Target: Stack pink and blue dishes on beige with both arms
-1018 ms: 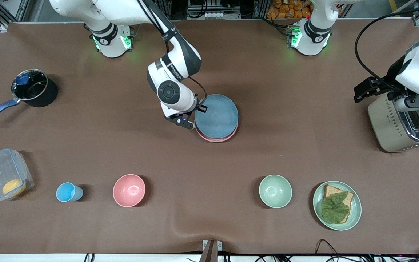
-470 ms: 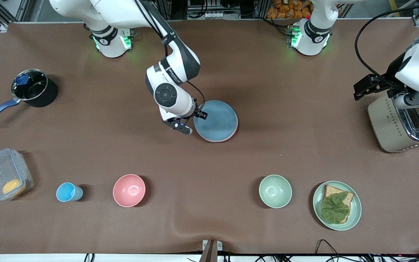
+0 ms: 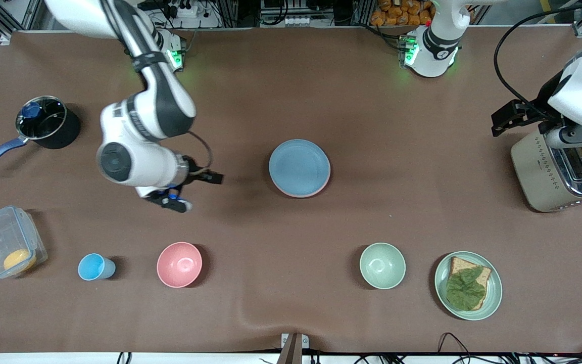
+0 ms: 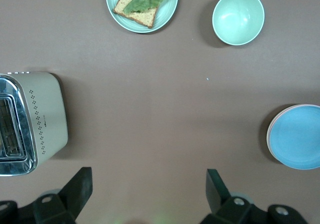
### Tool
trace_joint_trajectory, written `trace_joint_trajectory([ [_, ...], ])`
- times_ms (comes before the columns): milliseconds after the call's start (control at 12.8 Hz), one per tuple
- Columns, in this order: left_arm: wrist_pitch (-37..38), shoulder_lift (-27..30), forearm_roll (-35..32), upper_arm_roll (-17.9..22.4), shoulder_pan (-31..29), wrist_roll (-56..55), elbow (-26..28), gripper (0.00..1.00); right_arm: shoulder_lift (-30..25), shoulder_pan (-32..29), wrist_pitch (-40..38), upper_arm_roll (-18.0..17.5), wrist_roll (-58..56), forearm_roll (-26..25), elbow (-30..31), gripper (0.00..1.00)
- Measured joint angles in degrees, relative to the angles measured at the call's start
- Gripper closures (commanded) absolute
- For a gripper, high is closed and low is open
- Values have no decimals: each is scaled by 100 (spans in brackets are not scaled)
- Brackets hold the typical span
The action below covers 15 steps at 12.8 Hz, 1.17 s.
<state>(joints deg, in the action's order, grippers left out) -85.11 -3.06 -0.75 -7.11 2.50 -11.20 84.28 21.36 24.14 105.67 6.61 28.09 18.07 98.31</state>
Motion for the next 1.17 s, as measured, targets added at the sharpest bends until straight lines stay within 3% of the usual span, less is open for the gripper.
trace_joint_trajectory([
  [235,72,13,0,2,1,17,1,0,-219,-737,-250,2,-1201,-340,-2,0],
  [470,151,62,0,2,2,18,1,0,-562,-1370,-521,2,-2222,-987,-7,0],
  [861,294,117,0,4,2,18,4,0,-1510,-1744,-962,-2,-3335,-1518,-36,0],
  [1175,324,119,0,10,2,18,17,0,-2118,-1759,-1373,-75,-3465,-1681,-43,0],
])
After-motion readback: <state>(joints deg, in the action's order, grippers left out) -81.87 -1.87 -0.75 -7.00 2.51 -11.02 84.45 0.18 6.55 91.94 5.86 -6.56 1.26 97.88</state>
